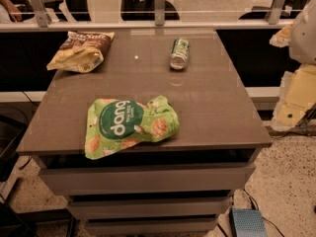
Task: Place green can upright
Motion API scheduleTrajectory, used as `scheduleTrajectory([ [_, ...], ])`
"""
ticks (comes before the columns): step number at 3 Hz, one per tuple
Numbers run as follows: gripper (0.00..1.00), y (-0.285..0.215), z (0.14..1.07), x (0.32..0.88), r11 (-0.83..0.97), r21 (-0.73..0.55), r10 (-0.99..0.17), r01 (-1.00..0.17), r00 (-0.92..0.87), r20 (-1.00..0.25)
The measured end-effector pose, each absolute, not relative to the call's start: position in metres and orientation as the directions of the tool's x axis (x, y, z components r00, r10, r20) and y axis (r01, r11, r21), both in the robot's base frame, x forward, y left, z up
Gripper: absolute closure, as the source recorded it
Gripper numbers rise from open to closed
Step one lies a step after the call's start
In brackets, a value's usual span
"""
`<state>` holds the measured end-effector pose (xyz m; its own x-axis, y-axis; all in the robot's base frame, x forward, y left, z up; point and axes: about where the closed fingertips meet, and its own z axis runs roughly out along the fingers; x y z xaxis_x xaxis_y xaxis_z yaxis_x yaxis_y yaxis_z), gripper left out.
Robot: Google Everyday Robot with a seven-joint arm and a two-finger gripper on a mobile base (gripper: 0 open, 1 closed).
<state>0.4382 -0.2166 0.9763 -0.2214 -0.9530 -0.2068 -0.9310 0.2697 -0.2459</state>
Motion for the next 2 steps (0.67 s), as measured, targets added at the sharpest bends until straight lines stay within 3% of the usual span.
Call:
scheduleTrajectory([
  [2, 0.0, -0.2169, 0.979, 0.4418, 0.27, -0.235, -0.948, -0.934, -0.215, -0.233],
])
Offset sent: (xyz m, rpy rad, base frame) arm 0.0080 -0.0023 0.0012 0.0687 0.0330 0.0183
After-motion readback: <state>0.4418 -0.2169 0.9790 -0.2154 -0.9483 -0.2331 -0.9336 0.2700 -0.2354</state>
